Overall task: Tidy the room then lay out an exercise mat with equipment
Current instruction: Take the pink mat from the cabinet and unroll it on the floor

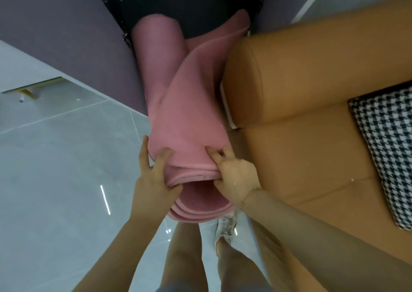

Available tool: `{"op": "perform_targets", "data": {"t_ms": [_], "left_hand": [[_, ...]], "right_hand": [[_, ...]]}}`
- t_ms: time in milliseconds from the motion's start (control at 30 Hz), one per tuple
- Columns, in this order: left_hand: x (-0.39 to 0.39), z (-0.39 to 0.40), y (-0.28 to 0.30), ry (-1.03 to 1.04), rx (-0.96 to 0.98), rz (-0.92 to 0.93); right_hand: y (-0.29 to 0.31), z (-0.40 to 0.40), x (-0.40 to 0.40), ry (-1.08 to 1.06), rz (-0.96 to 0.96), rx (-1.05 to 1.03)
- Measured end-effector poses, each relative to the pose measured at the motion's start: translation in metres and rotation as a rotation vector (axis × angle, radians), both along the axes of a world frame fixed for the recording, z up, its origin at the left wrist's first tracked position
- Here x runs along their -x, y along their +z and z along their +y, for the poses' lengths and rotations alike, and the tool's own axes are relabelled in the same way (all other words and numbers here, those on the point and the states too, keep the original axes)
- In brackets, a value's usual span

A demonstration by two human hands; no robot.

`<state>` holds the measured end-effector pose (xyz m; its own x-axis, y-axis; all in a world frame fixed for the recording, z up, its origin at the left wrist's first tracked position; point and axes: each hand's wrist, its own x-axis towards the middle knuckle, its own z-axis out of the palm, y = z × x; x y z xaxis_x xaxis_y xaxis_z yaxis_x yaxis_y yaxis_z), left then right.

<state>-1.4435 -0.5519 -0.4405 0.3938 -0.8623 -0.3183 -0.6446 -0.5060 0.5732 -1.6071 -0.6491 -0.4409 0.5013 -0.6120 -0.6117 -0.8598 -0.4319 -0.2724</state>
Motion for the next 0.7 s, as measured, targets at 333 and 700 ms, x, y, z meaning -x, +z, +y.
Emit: {"op": "perform_targets", "data": {"t_ms": [333,700], "left_hand": [[0.099,0.089,-0.005,0.090,-0.084,-0.010],[0.163,0.245,-0.034,-0.064,-0.472,-0.038]], "right_hand": [[-0.010,0.087,0.092,-0.116,-0.051,0.036],[-0.040,0.265,0.158,-0.144,0.027,-0.061]]}}
